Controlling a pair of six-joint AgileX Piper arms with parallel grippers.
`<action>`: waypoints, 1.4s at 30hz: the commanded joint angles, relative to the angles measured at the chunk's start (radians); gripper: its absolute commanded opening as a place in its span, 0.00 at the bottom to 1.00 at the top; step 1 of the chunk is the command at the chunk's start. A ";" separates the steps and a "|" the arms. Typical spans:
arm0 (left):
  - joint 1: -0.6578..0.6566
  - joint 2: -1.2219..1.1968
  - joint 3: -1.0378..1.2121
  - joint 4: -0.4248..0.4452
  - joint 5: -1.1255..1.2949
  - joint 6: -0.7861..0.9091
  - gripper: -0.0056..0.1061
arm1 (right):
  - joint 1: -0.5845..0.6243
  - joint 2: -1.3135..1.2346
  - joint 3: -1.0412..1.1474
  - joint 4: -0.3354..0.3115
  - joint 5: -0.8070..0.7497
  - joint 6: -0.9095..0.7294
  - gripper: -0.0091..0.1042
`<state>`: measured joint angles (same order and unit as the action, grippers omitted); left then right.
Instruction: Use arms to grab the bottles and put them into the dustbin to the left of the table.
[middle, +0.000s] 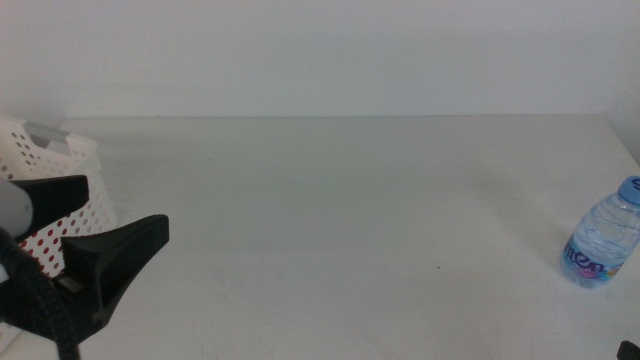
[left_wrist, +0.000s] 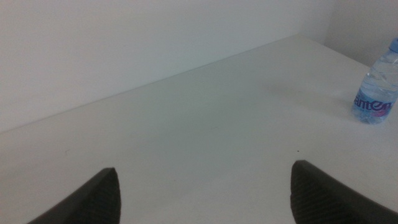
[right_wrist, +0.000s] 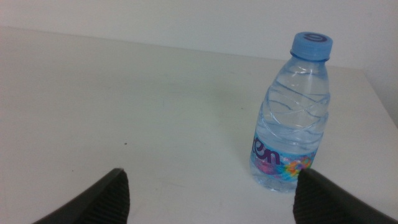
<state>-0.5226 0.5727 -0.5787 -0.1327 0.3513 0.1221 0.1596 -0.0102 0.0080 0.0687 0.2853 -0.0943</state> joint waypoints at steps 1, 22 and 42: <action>-0.004 0.003 -0.027 -0.005 -0.074 -0.011 0.86 | -0.004 -0.016 -0.030 -0.004 -0.075 -0.034 0.69; -0.004 0.003 -0.027 -0.005 -0.074 -0.011 0.86 | -0.004 0.544 -0.204 0.031 -0.477 -0.061 0.69; -0.004 0.003 -0.027 -0.005 -0.074 -0.011 0.86 | -0.004 0.643 -0.048 0.041 -0.798 0.050 0.69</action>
<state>-0.5226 0.5727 -0.5776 -0.1327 0.3513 0.1221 0.1596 0.6072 -0.0174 0.1166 -0.4175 -0.0645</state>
